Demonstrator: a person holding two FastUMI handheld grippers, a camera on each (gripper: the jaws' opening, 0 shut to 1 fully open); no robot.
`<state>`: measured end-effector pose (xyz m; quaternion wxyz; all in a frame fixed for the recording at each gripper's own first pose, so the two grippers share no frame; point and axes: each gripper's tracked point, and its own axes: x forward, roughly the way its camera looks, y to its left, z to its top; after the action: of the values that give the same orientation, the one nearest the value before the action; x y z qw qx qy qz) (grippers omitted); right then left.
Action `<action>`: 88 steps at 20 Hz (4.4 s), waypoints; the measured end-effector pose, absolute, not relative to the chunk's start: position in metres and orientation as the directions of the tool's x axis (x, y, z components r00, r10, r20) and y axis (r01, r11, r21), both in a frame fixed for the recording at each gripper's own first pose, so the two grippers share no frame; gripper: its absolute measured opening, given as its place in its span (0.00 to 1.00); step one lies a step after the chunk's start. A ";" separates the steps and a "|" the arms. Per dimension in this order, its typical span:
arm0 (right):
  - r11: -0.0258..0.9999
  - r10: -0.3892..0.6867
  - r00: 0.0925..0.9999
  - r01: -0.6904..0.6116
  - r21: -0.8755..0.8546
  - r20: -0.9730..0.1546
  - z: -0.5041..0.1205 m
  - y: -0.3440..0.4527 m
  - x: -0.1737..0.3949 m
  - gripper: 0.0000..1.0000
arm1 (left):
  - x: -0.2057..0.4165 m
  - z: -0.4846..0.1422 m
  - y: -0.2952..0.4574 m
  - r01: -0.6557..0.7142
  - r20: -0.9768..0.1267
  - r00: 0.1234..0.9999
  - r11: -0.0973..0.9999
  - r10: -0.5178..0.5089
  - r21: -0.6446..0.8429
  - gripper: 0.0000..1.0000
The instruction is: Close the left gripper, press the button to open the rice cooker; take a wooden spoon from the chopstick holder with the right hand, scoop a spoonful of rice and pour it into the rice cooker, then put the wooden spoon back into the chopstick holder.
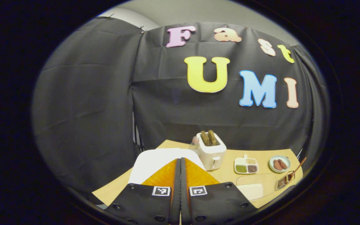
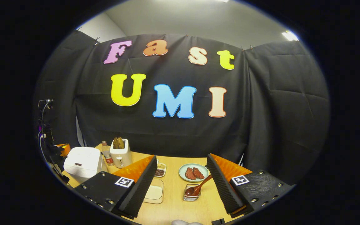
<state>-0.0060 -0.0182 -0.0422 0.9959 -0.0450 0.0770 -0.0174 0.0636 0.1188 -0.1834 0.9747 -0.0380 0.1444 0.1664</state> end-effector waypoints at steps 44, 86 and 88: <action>0.997 -0.080 0.993 0.078 -0.029 -0.082 -0.049 -0.042 -0.019 0.98 | 0.034 -0.052 0.038 -0.122 0.018 0.992 0.993 0.121 0.012 0.09; 0.942 -0.036 0.888 0.184 0.282 -0.459 -0.349 -0.151 0.190 0.98 | 0.000 -0.067 -0.074 -0.088 -0.013 0.996 0.996 0.088 -0.012 0.95; 0.937 -0.031 0.879 0.192 0.293 -0.476 -0.358 -0.151 0.204 0.98 | 0.003 -0.066 -0.074 -0.092 -0.008 0.996 0.996 0.092 0.009 0.95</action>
<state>0.2038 -0.1509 -0.3577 0.9545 0.1683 0.2393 -0.0582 0.0026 -0.0741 -0.0656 0.9989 0.0045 0.0043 0.0463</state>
